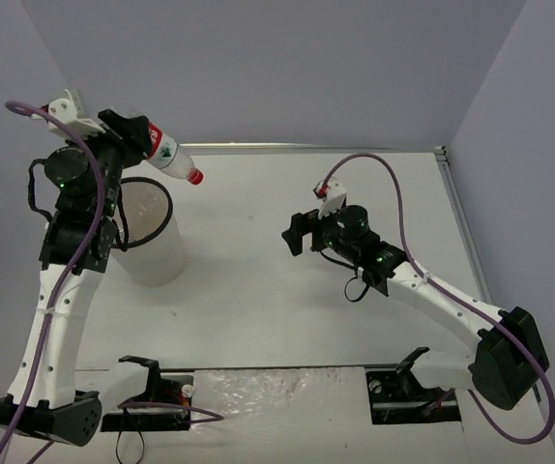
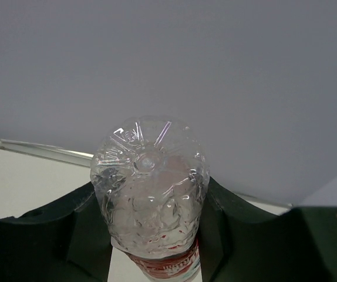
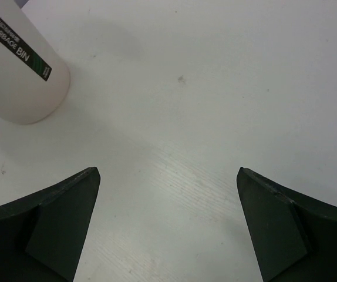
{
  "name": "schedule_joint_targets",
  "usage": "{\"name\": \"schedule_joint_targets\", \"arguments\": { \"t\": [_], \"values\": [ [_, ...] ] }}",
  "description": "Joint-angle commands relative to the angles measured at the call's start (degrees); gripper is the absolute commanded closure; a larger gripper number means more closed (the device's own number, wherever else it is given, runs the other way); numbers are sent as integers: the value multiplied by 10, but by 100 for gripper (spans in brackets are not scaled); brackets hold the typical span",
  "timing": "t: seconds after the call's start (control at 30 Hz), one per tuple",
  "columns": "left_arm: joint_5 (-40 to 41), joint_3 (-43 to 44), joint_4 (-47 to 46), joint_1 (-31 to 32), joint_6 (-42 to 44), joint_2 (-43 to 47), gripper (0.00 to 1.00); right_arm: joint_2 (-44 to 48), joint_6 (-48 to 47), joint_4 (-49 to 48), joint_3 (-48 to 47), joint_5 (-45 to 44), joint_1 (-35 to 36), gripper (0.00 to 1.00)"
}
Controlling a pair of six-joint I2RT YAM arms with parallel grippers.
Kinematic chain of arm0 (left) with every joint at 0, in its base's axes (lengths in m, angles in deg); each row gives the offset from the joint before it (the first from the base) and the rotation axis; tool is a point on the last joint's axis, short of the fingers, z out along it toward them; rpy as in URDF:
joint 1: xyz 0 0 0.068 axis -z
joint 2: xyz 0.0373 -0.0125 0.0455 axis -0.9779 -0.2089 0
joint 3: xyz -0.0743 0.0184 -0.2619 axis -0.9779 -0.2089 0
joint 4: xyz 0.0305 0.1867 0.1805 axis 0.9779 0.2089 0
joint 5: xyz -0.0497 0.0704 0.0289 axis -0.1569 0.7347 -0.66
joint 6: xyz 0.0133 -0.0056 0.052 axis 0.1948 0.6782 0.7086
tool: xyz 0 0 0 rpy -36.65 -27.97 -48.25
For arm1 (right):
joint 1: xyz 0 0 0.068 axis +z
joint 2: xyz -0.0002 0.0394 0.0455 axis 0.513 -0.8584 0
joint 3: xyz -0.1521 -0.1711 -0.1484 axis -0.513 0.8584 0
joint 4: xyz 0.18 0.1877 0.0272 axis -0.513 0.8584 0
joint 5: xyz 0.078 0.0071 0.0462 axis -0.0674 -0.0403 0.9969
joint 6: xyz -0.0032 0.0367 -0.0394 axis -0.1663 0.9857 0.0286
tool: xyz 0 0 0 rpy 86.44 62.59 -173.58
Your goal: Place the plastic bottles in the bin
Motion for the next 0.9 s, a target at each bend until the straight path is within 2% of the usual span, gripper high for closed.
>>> {"name": "schedule_joint_targets", "arguments": {
  "t": [0.0,0.13,0.33,0.4,0.57,0.63,0.7,0.77,0.8,0.83,0.87],
  "values": [
    [125,43,63,-56,48,-1,100,27,24,-24,10,-2,-38,0],
    [169,34,100,-80,35,1,100,36,22,-18,18,-27,-46,0],
    [174,-84,47,-101,-9,21,100,50,19,-13,22,-45,-47,0],
    [171,-141,10,-101,-48,24,100,49,17,-10,17,-45,-48,0],
    [184,-189,-5,-101,-88,15,100,55,17,-6,18,-40,-49,0],
    [187,-197,0,-101,-88,18,78,59,16,-3,21,-44,-48,0],
    [178,-207,-2,-100,-83,30,63,61,15,-4,24,-47,-49,0],
    [170,-214,-2,-101,-77,41,33,60,16,-4,23,-46,-49,0],
    [168,-214,4,-100,-73,45,11,60,16,-3,22,-44,-48,0],
    [167,-212,10,-100,-71,49,4,59,17,-3,21,-43,-48,0],
    [165,-210,15,-101,-70,51,3,59,17,-3,22,-43,-48,0]
  ]
}}
